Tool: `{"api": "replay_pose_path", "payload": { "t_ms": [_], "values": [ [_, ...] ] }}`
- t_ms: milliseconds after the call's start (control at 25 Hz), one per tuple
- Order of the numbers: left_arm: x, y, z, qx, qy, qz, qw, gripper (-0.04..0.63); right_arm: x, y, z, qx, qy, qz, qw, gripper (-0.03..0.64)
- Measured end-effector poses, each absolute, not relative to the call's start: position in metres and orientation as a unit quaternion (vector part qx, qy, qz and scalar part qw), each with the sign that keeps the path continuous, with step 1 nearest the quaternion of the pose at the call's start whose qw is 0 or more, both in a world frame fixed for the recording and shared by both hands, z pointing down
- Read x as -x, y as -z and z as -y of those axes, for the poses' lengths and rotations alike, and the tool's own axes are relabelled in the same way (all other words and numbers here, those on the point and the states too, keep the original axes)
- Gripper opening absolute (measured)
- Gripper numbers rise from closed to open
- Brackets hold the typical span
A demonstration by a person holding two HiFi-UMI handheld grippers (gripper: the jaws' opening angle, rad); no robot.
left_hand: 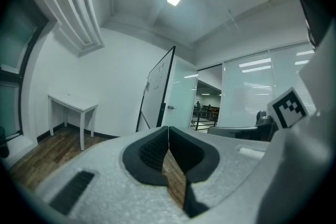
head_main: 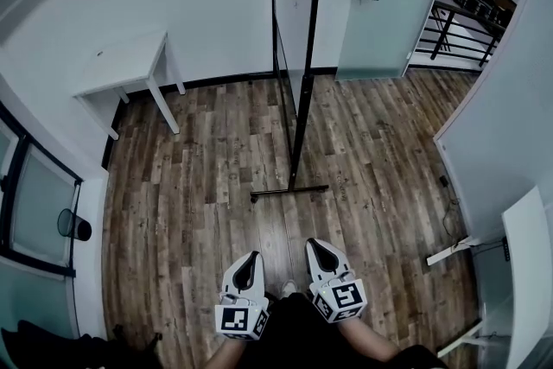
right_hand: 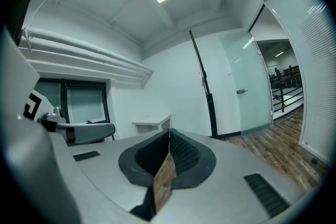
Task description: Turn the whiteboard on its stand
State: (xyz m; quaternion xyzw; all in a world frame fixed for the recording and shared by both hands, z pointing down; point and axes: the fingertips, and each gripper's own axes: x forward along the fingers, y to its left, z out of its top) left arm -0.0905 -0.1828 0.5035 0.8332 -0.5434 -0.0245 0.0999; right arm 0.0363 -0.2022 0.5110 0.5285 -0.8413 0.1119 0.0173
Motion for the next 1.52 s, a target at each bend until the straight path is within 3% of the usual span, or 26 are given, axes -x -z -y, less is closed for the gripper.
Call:
{"api": "replay_pose_path", "payload": {
  "t_ms": [680, 1520],
  "values": [
    [0.064, -0.505, 0.32, -0.846, 0.02, 0.523, 0.098, 0.018, -0.063, -0.525, 0.338, -0.547, -0.124, 0.828, 0.022, 0.014],
    [0.088, -0.499, 0.53, -0.863, 0.02, 0.492, 0.111, 0.018, -0.064, -0.558, 0.565, -0.601, -0.117, 0.789, 0.048, 0.02]
  ]
}}
